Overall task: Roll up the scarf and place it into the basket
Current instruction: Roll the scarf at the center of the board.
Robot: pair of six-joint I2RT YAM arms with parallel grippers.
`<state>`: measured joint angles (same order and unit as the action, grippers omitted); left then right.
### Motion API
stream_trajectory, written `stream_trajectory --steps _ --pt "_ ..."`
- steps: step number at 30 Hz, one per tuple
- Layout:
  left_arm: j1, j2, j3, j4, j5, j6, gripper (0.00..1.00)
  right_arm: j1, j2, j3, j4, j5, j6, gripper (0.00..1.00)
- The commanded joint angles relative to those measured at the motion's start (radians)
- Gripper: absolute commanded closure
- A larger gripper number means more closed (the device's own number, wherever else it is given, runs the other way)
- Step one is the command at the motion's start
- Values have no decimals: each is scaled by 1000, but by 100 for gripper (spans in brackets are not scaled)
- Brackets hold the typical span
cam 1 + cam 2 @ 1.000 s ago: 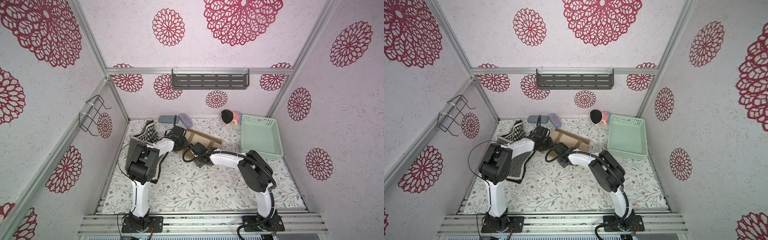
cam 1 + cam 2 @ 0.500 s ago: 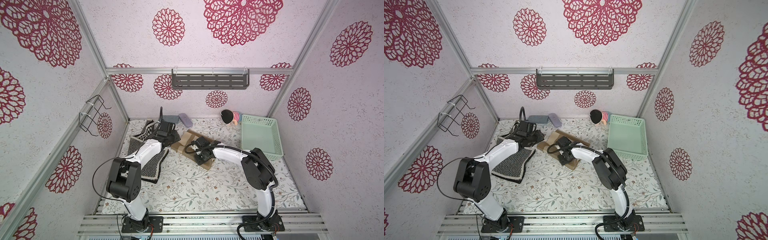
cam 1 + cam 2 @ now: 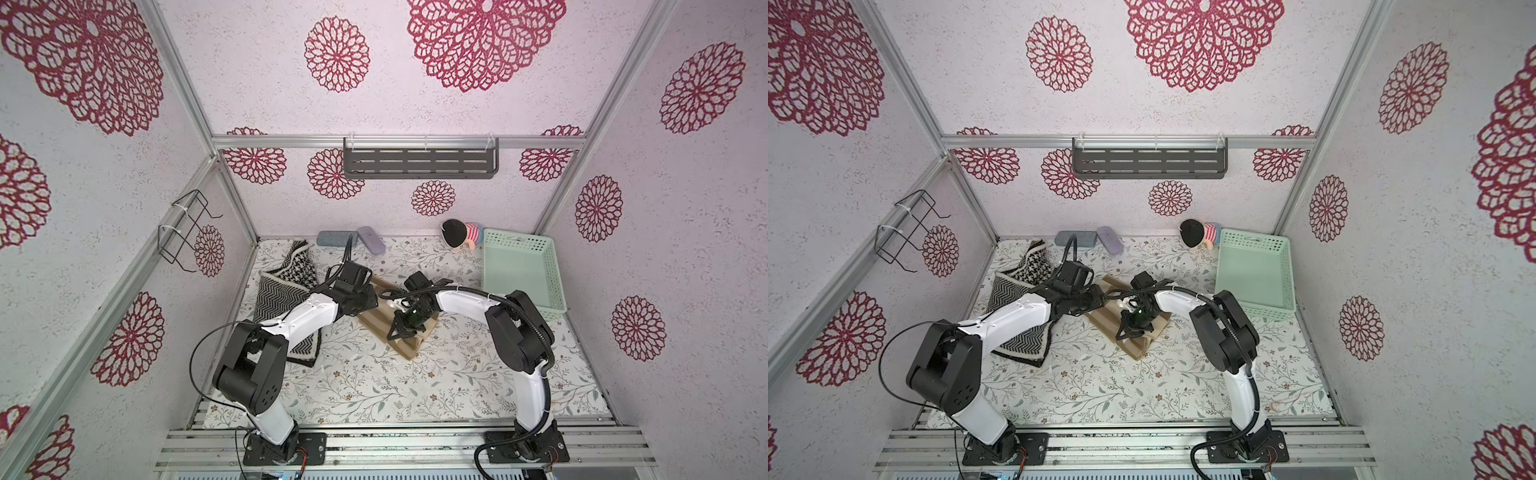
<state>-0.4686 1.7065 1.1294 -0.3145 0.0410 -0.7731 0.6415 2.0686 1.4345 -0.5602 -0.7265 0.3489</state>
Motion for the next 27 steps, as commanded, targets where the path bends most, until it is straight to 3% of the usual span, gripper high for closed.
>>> stream_trajectory --steps 1,4,8,15,21,27 --pt "4 63 39 39 12 -2 60 -21 40 16 -48 -64 20 95" --pt "9 122 69 48 -10 8 65 -41 56 17 -27 -77 34 90" --pt "21 195 77 89 -41 7 73 -54 41 14 1 -69 51 75" --pt "44 248 41 141 -39 -15 78 -54 -47 19 -9 53 50 57" --pt "45 247 22 163 -40 -37 78 -22 -226 -52 43 270 34 40" --pt "44 248 17 163 -52 -48 79 163 -339 -131 70 669 -71 30"
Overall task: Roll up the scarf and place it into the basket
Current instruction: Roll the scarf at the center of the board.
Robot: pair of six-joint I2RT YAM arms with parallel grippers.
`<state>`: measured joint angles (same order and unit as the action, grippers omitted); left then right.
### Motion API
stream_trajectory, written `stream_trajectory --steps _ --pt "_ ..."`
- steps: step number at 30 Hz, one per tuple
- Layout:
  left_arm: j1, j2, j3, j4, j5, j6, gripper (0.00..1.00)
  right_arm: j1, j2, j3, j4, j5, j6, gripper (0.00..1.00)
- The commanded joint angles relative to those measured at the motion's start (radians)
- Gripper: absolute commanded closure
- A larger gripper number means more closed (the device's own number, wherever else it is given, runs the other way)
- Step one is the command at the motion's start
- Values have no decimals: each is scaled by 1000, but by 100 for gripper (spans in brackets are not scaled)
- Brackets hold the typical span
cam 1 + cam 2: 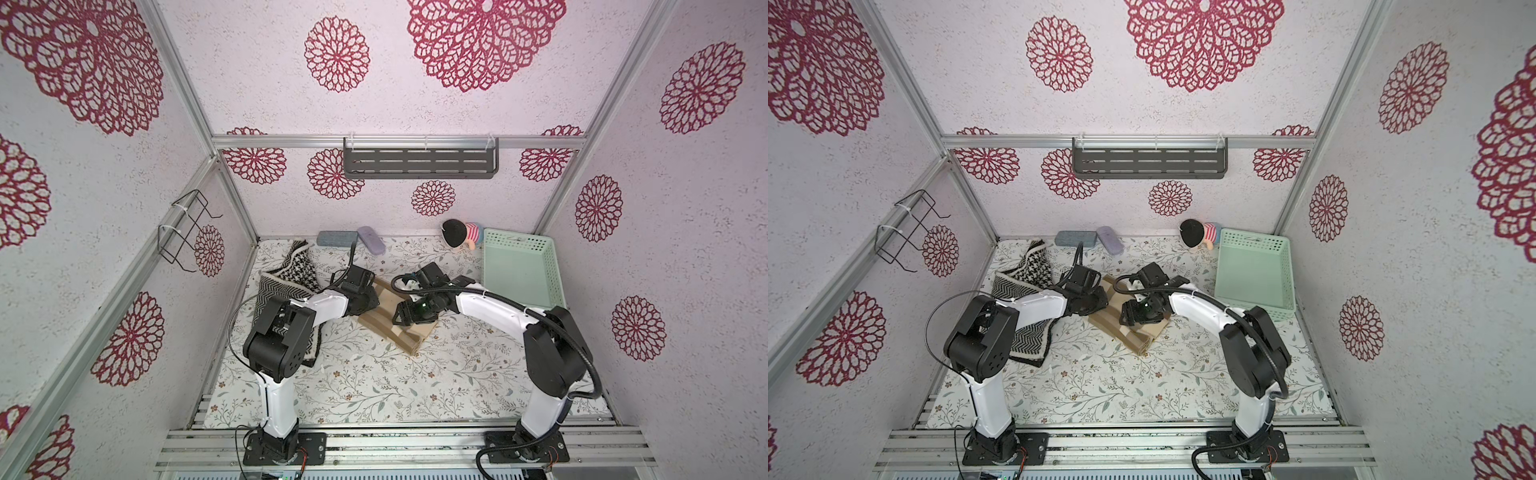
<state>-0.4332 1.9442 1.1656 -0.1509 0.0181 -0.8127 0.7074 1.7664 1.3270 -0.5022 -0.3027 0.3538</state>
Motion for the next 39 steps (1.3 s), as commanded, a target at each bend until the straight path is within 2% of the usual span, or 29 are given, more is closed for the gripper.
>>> stream_trajectory --steps 1,4,8,21,24,30,33,36,39 --pt "8 9 -21 -2 -30 -8 79 143 -35 -30 13 331 -97 29" --pt "8 10 -19 -7 -34 -9 79 247 -8 -44 30 530 -142 23" --pt "9 10 -9 -16 -31 -3 79 281 37 -57 76 640 -163 21" --pt "10 10 24 -46 -23 15 77 267 129 -97 127 682 -224 23" --pt "9 52 51 -69 -21 27 75 244 142 -114 145 680 -244 25" --pt "20 33 108 -119 -27 44 68 190 182 -128 168 638 -275 37" --pt "37 -11 136 -146 -26 38 57 170 195 -126 160 589 -274 49" --pt "55 -55 147 -156 -26 31 46 153 208 -105 117 532 -254 67" --pt "61 -110 148 -178 -41 34 39 124 227 -48 25 378 -208 77"
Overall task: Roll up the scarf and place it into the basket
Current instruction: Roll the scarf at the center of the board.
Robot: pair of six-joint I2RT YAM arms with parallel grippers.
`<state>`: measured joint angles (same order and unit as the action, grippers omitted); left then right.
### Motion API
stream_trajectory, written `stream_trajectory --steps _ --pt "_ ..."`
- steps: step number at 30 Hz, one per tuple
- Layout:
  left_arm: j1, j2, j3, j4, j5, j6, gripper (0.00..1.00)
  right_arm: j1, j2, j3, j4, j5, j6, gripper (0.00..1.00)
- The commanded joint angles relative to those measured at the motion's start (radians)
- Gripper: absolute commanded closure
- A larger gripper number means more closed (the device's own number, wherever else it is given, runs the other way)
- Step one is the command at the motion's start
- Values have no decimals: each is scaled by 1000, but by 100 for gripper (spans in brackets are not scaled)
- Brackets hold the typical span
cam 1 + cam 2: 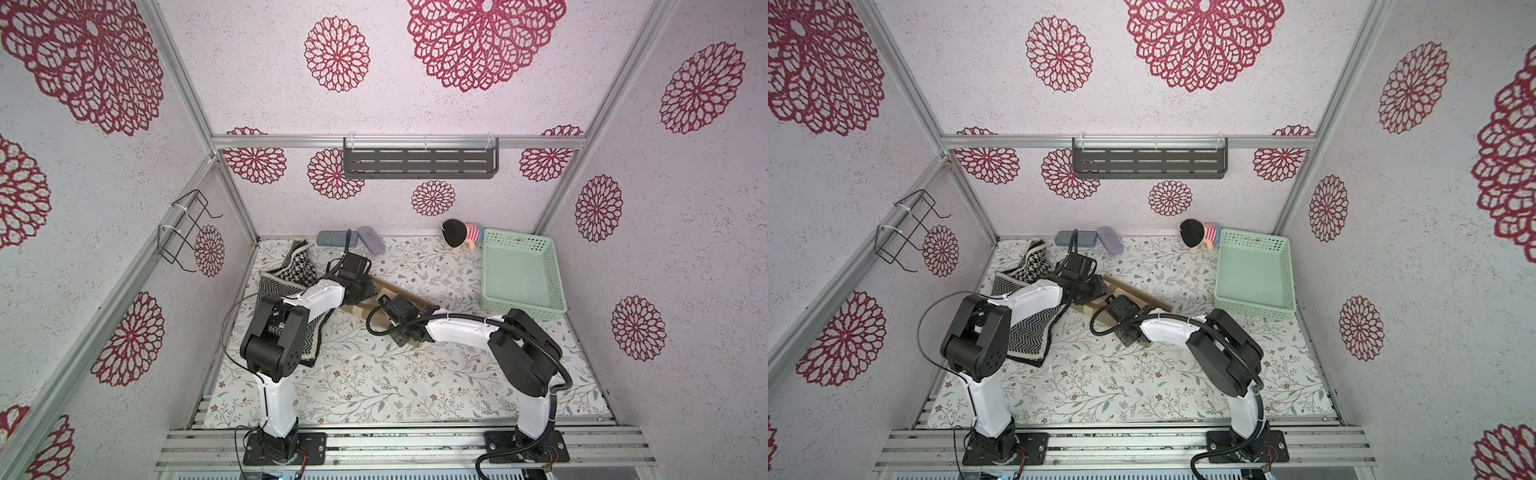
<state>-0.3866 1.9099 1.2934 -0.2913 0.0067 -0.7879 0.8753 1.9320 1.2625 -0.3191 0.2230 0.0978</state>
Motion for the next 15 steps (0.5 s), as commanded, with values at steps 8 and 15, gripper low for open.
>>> stream_trajectory --steps 8,15 --pt "12 -209 -86 -57 -19 6 38 -143 73 63 -250 -757 237 86" --pt "-52 -236 -129 -48 45 2 47 -215 91 52 -251 -998 262 86"
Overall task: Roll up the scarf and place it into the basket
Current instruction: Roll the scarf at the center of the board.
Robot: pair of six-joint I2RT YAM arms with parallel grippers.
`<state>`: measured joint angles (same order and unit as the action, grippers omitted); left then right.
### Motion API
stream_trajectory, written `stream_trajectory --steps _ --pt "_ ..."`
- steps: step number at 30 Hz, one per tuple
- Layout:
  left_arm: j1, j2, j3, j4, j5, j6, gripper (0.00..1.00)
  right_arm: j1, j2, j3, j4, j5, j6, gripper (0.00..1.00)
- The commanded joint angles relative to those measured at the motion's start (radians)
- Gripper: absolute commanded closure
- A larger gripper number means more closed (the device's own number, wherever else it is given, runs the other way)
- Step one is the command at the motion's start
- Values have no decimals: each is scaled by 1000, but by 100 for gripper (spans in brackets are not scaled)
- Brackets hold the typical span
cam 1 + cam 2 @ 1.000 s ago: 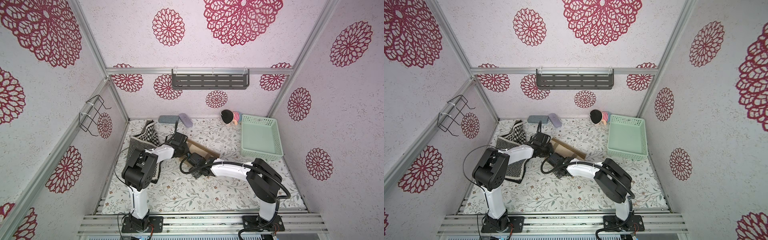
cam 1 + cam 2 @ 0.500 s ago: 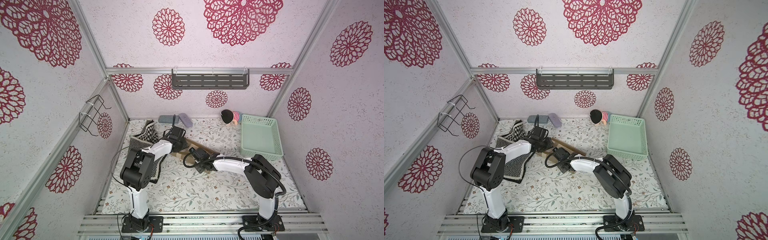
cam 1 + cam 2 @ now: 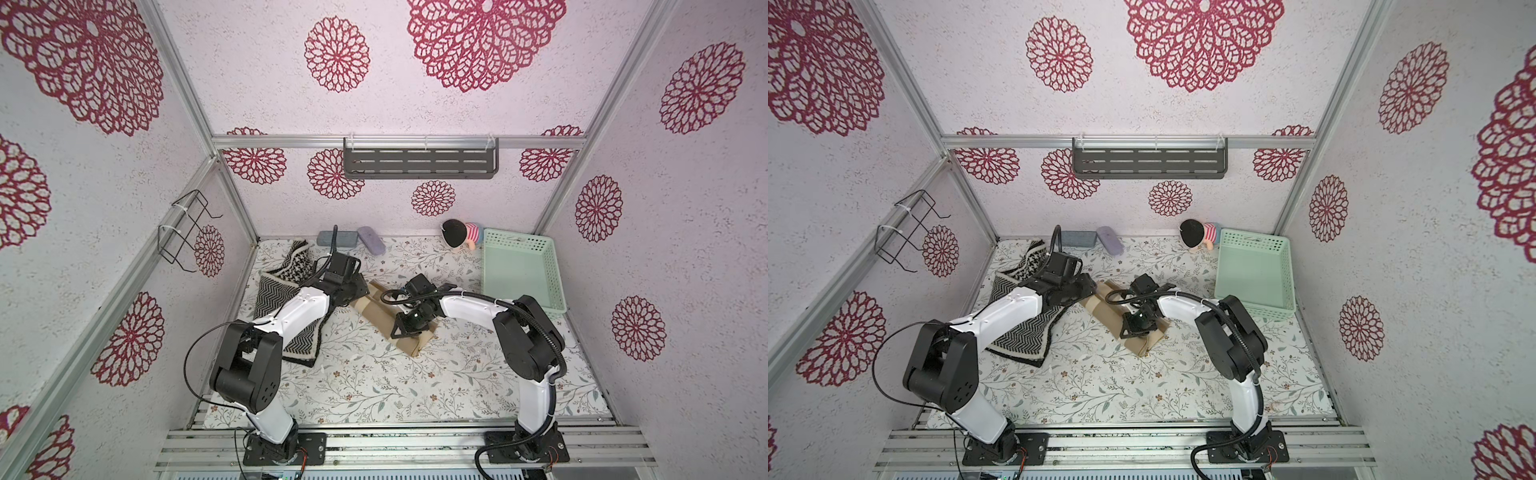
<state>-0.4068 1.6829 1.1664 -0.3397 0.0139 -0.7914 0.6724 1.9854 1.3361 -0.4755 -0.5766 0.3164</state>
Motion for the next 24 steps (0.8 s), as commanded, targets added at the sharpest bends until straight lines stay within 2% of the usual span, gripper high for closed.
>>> stream_trajectory --steps 1,11,13,17,24 --pt "-45 3 4 6 45 6 49 -23 44 -26 -90 -218 51 85" --pt "-86 158 99 28 66 7 65 -97 28 -115 35 -292 163 80" --pt "-86 165 121 19 73 17 65 -107 32 -138 72 -300 202 80" --pt "-88 122 138 25 95 44 57 -125 54 -169 143 -328 266 78" --pt "-89 51 77 11 104 67 57 -163 55 -161 144 -327 281 66"
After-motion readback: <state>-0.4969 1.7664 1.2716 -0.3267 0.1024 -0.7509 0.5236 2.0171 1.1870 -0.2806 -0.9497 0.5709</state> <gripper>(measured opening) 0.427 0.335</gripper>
